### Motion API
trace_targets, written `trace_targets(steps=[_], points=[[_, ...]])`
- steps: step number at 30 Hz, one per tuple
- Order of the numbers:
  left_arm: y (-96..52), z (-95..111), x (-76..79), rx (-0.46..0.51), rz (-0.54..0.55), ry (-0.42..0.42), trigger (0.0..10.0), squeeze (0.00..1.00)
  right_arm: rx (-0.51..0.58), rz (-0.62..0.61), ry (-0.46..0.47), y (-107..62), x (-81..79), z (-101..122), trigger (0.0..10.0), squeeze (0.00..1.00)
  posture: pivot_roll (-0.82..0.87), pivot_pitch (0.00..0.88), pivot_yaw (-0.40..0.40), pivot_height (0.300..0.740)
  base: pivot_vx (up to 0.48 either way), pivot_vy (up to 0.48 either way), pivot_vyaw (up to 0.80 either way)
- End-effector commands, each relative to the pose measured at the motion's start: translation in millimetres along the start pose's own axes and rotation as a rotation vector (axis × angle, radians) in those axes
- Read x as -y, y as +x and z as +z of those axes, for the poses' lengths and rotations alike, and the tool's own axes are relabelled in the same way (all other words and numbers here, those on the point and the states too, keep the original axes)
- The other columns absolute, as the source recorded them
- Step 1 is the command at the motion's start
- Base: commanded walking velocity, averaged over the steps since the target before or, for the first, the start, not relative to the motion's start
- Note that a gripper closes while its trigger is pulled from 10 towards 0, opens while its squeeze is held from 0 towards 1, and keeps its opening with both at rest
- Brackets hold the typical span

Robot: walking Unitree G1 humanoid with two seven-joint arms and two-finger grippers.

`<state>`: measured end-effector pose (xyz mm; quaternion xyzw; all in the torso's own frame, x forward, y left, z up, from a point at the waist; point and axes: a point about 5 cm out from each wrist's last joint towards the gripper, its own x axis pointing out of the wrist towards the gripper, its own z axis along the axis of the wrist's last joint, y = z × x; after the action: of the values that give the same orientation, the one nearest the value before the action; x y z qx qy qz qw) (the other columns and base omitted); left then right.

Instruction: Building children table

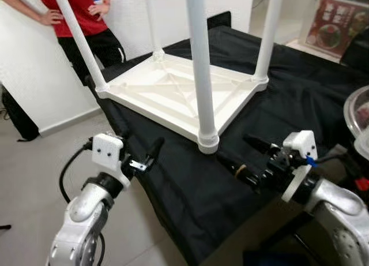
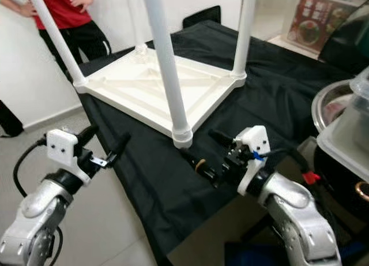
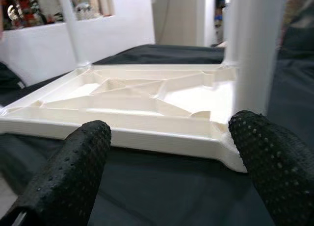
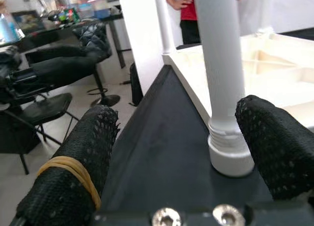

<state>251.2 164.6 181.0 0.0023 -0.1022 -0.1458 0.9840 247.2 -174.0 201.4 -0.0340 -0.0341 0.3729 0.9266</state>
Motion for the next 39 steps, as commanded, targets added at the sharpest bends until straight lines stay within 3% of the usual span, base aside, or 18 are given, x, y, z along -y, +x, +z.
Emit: trace_targets(steps=[1, 5, 11, 12, 15, 21, 23, 30, 32, 34, 39], points=[[-1.8, -3, -5.6, -0.022, 0.022, 0.018, 10.0, 0.0, -0.015, -0.043, -0.009, 1.8, 3.7, -2, 10.0, 0.0, -0.03, 0.081, 0.019, 0.74, 0.0, 0.0, 0.0], [-3.8, 1, -5.1, -0.017, -0.038, 0.023, 10.0, 0.0, 0.058, 0.001, 0.007, 10.1, 3.4, 10, 10.0, 0.0, -0.03, 0.084, 0.018, 0.74, 0.0, 0.0, 0.0], [-9.8, 3, -8.4, -0.044, -0.1, 0.032, 10.0, 0.0, 0.041, -0.022, -0.049, 4.2, 21.8, 16, 10.0, 0.0, -0.02, 0.097, 0.014, 0.74, 0.0, 0.0, 0.0], [-12.4, 4, -11.9, -0.055, -0.115, 0.031, 10.0, 0.0, 0.025, -0.049, -0.082, 0.3, 32.1, 19, 10.0, 0.0, -0.02, 0.108, 0.02, 0.74, 0.0, 0.0, 0.0], [-13.3, 3, -14.0, -0.063, -0.116, 0.032, 10.0, 0.0, 0.024, -0.062, -0.101, 0.5, 35.7, 22, 10.0, 0.0, -0.02, 0.112, 0.021, 0.74, 0.0, 0.0, 0.0], [-12.8, 3, -8.6, -0.069, -0.17, 0.034, 10.0, 0.0, 0.029, -0.09, -0.104, 20.4, 33.8, 22, 10.0, 0.0, -0.02, 0.124, 0.02, 0.74, 0.0, 0.0, 0.0], [-14.0, 4, -5.3, -0.069, -0.212, 0.034, 10.0, 0.0, 0.05, -0.079, -0.065, 25.9, 34.9, 23, 10.0, 0.0, -0.02, 0.133, 0.021, 0.74, 0.0, 0.0, 0.0], [-26.2, 11, -2.1, -0.095, -0.388, 0.034, 10.0, 0.0, 0.01, 0.037, -0.084, 38.7, 26.8, 14, 10.0, 0.0, 0.0, 0.16, 0.018, 0.74, 0.0, 0.0, 0.0], [-26.2, 11, -2.1, -0.095, -0.388, 0.034, 10.0, 0.0, 0.01, 0.037, -0.084, 38.7, 26.8, 14, 10.0, 0.0, 0.0, 0.16, 0.018, 0.74, 0.0, 0.0, 0.0], [-31.8, 13, -5.7, -0.115, -0.452, 0.061, 10.0, 0.0, 0.018, -0.018, -0.106, 47.0, 34.8, 20, 10.0, 0.0, 0.0, 0.169, 0.013, 0.74, 0.0, 0.0, 0.0], [-33.1, 10, -4.8, -0.129, -0.467, 0.076, 10.0, 0.0, 0.035, -0.044, -0.111, 48.6, 39.7, 26, 10.0, 0.0, 0.0, 0.179, 0.014, 0.74, 0.0, 0.0, 0.0]])
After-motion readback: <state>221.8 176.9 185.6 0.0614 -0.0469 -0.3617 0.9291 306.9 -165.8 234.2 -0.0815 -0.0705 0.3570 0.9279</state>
